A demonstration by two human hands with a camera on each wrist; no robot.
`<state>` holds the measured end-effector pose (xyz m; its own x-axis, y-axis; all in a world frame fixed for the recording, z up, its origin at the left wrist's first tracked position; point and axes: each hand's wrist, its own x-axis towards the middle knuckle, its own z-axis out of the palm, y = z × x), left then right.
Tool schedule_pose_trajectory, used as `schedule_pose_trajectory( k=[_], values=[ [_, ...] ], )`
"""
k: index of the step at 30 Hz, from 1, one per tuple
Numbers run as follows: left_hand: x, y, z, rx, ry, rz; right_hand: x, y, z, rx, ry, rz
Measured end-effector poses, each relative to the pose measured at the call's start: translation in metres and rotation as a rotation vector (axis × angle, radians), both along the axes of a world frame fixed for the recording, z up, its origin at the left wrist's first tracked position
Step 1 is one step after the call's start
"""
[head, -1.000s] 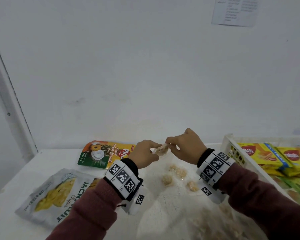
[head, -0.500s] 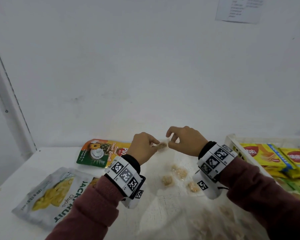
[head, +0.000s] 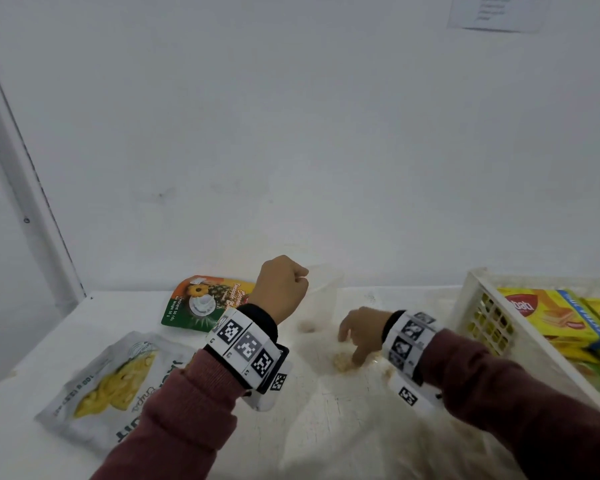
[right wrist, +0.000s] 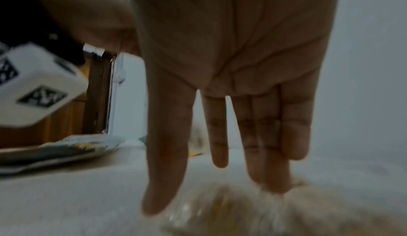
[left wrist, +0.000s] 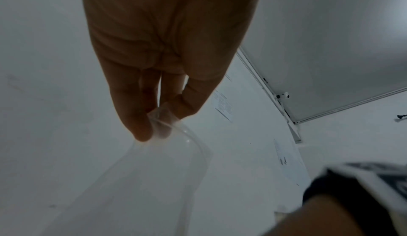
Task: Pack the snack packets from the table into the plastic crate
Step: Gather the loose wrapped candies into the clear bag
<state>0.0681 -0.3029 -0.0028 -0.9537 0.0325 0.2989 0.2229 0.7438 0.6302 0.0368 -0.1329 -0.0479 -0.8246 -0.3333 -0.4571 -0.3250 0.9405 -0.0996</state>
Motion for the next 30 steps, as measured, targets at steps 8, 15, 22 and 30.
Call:
schedule_pose_trajectory(
  k=[8, 15, 22, 30],
  values=[
    [0.002, -0.006, -0.004, -0.018, -0.055, -0.046, -0.002, -0.020, -0.015, 0.146, 0.089, 0.162],
    [0.005, -0.002, -0.004, -0.027, -0.041, -0.081, -0.006, 0.024, 0.025, 0.071, 0.213, -0.052],
    [0.010, 0.000, -0.008, -0.062, -0.086, -0.150, 0.000, 0.053, -0.005, 0.287, 0.018, -0.159],
    [0.017, -0.006, -0.010, -0.062, -0.138, -0.178, 0.000, 0.060, -0.010, 0.079, 0.035, -0.151]
  ],
)
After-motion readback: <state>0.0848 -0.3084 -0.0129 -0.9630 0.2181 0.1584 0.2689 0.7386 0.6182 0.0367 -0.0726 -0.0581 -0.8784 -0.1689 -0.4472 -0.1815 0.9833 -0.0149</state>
